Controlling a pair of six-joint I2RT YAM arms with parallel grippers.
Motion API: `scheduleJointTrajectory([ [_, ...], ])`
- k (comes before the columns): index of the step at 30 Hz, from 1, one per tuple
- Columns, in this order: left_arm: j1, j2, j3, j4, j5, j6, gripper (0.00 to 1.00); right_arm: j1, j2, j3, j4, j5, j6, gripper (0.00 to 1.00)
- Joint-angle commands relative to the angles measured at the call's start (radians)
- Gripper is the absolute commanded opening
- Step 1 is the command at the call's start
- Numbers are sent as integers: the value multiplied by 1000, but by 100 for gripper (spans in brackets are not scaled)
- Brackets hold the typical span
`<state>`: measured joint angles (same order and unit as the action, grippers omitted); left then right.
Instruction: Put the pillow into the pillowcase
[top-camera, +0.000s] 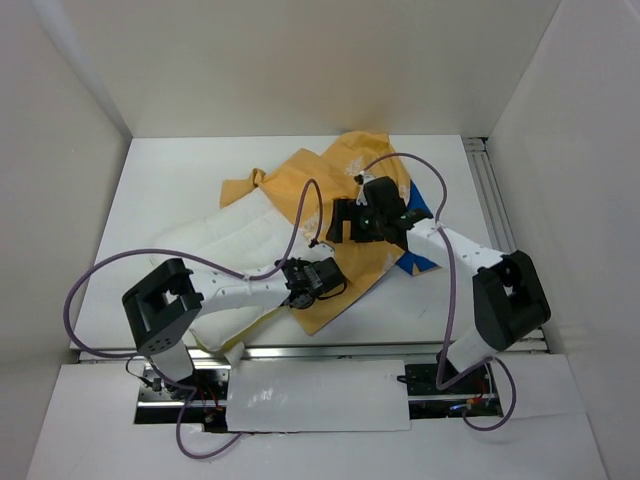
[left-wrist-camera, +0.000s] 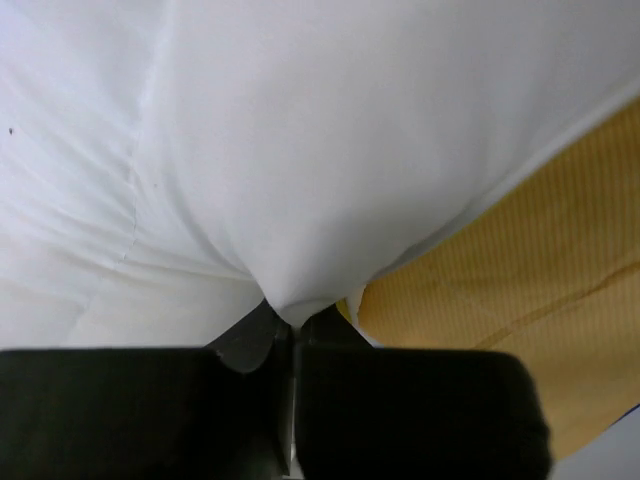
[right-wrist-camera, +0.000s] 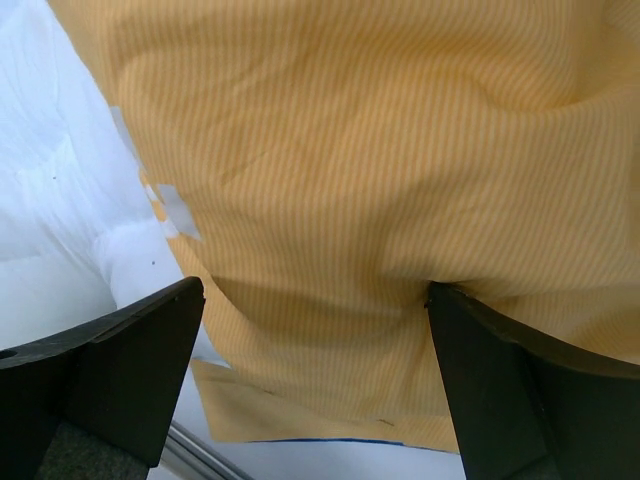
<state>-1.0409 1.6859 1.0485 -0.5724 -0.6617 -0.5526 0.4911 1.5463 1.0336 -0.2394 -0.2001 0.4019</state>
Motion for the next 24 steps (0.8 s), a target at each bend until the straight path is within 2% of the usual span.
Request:
scheduleJointTrajectory([
  [1, 39, 55, 77, -32, -26, -55, 0, 7, -63, 59, -1, 71, -57, 100],
  [8, 71, 20, 180, -57, -13, -89, 0, 21, -333, -115, -130, 310, -31, 98],
  [13, 71, -25, 211, -37, 19, -47, 0, 79, -443, -268, -153, 334, 8, 95],
  [18, 71, -55, 232, -26, 19, -27, 0, 141, -416, -336, -64, 386, 23, 92],
  [24, 71, -86, 232, -26, 8, -27, 0, 176, -278, -346, 93, 511, 45, 92],
])
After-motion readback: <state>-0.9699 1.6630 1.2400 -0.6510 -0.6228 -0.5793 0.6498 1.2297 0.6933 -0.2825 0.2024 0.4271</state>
